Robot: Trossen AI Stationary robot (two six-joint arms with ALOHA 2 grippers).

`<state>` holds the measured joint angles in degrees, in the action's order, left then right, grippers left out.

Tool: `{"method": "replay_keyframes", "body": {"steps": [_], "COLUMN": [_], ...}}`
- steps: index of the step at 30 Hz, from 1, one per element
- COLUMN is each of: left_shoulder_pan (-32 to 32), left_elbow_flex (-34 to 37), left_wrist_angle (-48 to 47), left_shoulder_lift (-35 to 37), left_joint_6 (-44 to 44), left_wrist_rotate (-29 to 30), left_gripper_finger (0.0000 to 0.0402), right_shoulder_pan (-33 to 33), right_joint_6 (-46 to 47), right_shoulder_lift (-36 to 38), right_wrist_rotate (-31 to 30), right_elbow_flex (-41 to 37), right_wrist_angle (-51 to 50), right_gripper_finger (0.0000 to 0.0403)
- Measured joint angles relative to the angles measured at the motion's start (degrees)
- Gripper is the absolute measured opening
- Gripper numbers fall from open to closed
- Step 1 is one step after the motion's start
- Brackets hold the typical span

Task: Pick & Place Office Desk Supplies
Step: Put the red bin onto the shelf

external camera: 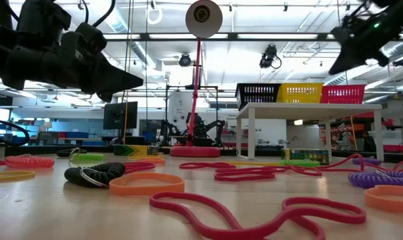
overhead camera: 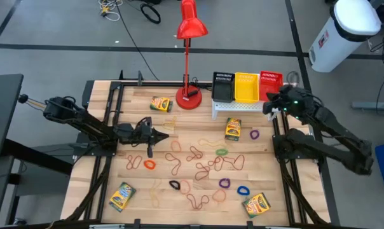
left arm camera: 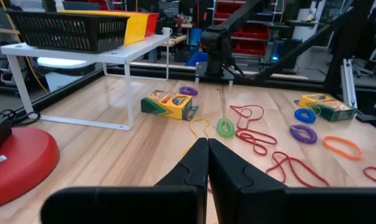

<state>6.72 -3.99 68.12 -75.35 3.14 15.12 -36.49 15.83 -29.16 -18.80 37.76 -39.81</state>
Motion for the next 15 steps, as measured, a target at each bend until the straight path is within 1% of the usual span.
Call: {"method": "replay_keyframes", "body": {"steps": [4,6,8,11,13,15], "left_shoulder_pan": [0.0,0.0,0.0,0.0,0.0,0.0], "left_elbow_flex": [0.0,0.0,0.0,0.0,0.0,0.0], "left_wrist_angle": [-0.3,-0.2,-0.3,-0.5,-0.8,-1.1], "left_shoulder_lift": [0.0,0.0,0.0,0.0,0.0,0.0], "left_joint_6": [0.5,0.5,0.5,0.5,0.5,0.5], "left_wrist_rotate": [0.5,0.5,0.5,0.3,0.3,0.3], "left_gripper_finger": [0.0011,0.0011,0.0011,0.0011,0.0011,0.0011], "right_shoulder_pan": [4.2,5.0,5.0,4.2,2.7,0.3], "right_joint_6": [1.6,1.9,1.8,1.7,1.7,2.4], "right_shoulder_lift": [-9.3,-13.9,-17.9,-23.4,-26.6,-29.9], "right_wrist_rotate": [-8.9,-11.7,-12.5,-13.9,-13.5,-10.9], "right_elbow_flex": [1.5,3.6,7.1,13.3,18.0,22.2], "right_wrist_angle": [-0.8,-0.9,-1.4,-6.3,-10.7,-16.5], "right_gripper_finger": [0.0001,0.0001,0.0,0.0,0.0,0.0]}}
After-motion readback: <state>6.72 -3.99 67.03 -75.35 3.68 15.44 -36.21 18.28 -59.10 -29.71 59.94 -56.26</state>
